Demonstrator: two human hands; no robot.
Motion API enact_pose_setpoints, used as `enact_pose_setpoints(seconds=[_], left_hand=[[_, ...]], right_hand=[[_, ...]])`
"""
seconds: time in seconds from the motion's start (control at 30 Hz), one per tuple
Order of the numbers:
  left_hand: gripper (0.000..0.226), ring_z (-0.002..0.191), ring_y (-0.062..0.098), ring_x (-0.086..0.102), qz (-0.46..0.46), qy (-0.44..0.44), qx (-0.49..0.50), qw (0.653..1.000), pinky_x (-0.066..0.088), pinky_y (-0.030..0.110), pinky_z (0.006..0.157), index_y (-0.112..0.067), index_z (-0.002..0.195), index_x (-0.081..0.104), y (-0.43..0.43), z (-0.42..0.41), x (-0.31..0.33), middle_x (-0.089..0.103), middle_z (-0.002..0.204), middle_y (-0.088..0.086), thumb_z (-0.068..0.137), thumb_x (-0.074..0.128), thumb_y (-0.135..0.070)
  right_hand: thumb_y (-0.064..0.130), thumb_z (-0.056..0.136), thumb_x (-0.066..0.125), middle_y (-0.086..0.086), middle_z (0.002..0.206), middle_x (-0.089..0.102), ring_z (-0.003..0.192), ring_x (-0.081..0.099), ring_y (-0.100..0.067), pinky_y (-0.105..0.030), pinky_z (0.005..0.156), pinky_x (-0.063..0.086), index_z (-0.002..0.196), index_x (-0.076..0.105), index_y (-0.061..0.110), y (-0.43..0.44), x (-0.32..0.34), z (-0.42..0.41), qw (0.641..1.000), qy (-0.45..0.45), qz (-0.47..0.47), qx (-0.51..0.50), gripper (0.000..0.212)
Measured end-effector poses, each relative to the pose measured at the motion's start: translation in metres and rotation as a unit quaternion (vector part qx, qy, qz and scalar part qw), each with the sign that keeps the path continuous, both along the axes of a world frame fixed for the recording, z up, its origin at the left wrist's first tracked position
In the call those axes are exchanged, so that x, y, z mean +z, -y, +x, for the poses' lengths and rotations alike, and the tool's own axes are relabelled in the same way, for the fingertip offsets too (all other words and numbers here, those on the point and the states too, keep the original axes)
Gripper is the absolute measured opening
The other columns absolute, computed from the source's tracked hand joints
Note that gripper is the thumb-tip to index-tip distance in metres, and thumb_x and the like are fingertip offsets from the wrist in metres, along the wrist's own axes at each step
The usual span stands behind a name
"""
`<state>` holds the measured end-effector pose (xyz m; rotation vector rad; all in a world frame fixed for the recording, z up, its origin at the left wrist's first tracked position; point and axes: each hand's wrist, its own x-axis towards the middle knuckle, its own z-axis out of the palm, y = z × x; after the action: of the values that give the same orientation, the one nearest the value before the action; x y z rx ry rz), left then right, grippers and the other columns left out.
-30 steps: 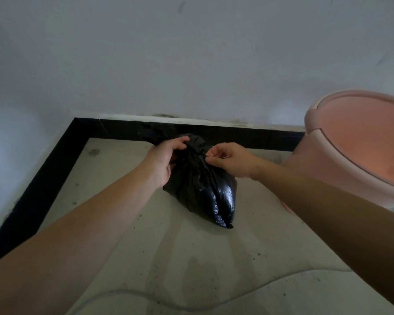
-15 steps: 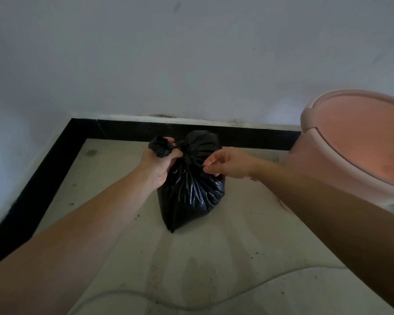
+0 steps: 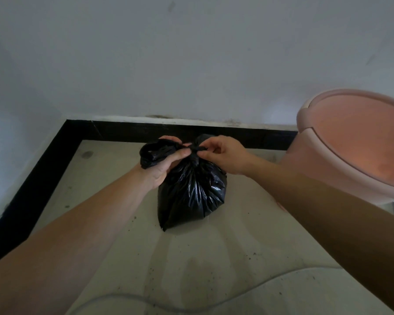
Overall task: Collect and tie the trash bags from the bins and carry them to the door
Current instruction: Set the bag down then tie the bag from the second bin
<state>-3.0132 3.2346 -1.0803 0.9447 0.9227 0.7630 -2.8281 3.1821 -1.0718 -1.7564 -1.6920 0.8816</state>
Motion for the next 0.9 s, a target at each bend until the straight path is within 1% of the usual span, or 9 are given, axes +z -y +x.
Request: enact_pose_setpoints(seconds=[0.07,0.17,0.27,0.37,0.53,0.6,0.7,0.8,0.9], left_hand=[[0.008,0.091,0.020,0.073,-0.033,0.038,0.031,0.998,0.059,0.034,0.086,-0.013,0.094,0.065,-0.002,0.005,0.009,0.076,0.097,0.007,0.092,0.063,-0.005],[0.023,0.090,0.019,0.074,-0.039,-0.016,0.065,0.997,0.058,0.035,0.082,-0.009,0.104,0.065,-0.004,0.012,0.017,0.077,0.096,0.008,0.104,0.048,-0.024],[0.033,0.079,0.018,0.070,-0.039,-0.091,0.075,0.992,0.051,0.035,0.076,-0.012,0.094,0.064,-0.004,0.009,0.014,0.073,0.077,0.005,0.106,0.040,-0.032],[0.036,0.066,0.014,0.057,-0.017,-0.178,0.043,0.983,0.039,0.030,0.067,-0.014,0.082,0.060,-0.002,0.003,0.004,0.061,0.064,0.002,0.106,0.038,-0.028],[0.038,0.059,0.014,0.040,-0.019,-0.268,-0.016,0.963,0.030,0.027,0.055,-0.013,0.079,0.061,0.004,0.012,-0.015,0.058,0.064,-0.001,0.106,0.039,-0.028],[0.030,0.067,0.015,0.047,-0.055,-0.271,0.017,0.961,0.035,0.028,0.058,-0.012,0.091,0.066,0.002,0.012,-0.021,0.067,0.072,-0.002,0.104,0.042,-0.025],[0.035,0.093,0.022,0.061,-0.084,-0.275,0.110,0.952,0.051,0.033,0.079,-0.012,0.124,0.059,-0.005,0.005,-0.041,0.067,0.103,0.005,0.090,0.059,-0.021],[0.091,0.126,0.034,0.047,-0.058,-0.358,0.104,0.926,0.043,0.048,0.106,-0.029,0.148,0.027,-0.010,-0.005,-0.061,0.048,0.140,0.009,0.069,0.071,-0.040],[0.104,0.138,0.036,0.036,-0.086,-0.331,0.085,0.936,0.031,0.055,0.114,-0.038,0.154,0.004,-0.010,-0.006,-0.084,0.034,0.154,0.009,0.072,0.064,-0.060]], right_hand=[[0.031,0.095,0.062,0.010,0.087,0.053,0.078,0.052,-0.005,-0.025,0.074,0.040,0.109,0.067,0.020,-0.004,0.001,0.001,0.994,0.090,0.057,-0.002,0.019],[0.036,0.098,0.054,0.002,0.101,0.051,0.088,0.049,-0.011,-0.033,0.078,0.043,0.115,0.061,0.019,-0.002,0.002,0.002,0.973,0.203,0.112,0.019,0.025],[0.035,0.098,0.048,-0.006,0.107,0.057,0.093,0.055,-0.024,-0.039,0.075,0.041,0.115,0.059,0.014,0.007,-0.007,0.011,0.889,0.406,0.190,0.094,0.029],[0.030,0.097,0.041,-0.008,0.109,0.060,0.096,0.057,-0.029,-0.040,0.075,0.038,0.116,0.054,0.014,0.019,-0.012,0.027,0.824,0.533,0.145,0.124,0.029],[0.024,0.092,0.047,-0.007,0.113,0.060,0.099,0.058,-0.027,-0.041,0.082,0.041,0.120,0.046,0.017,0.033,-0.020,0.031,0.796,0.588,0.065,0.129,0.029],[0.036,0.094,0.046,-0.007,0.110,0.059,0.098,0.057,-0.026,-0.040,0.079,0.043,0.116,0.048,0.017,0.030,-0.027,0.029,0.839,0.539,0.032,0.071,0.030],[0.048,0.093,0.044,-0.015,0.124,0.050,0.107,0.054,-0.032,-0.037,0.077,0.041,0.130,0.045,0.014,0.026,-0.044,0.029,0.945,0.297,-0.093,-0.102,0.050],[0.049,0.095,0.045,-0.019,0.158,0.017,0.136,0.035,-0.042,-0.047,0.106,0.034,0.156,0.005,0.020,0.027,-0.064,0.021,0.941,0.041,-0.235,-0.240,0.078],[0.042,0.097,0.046,-0.015,0.162,0.006,0.141,0.030,-0.042,-0.047,0.113,0.027,0.156,-0.011,0.029,0.029,-0.080,-0.001,0.917,-0.088,-0.230,-0.313,0.083]])
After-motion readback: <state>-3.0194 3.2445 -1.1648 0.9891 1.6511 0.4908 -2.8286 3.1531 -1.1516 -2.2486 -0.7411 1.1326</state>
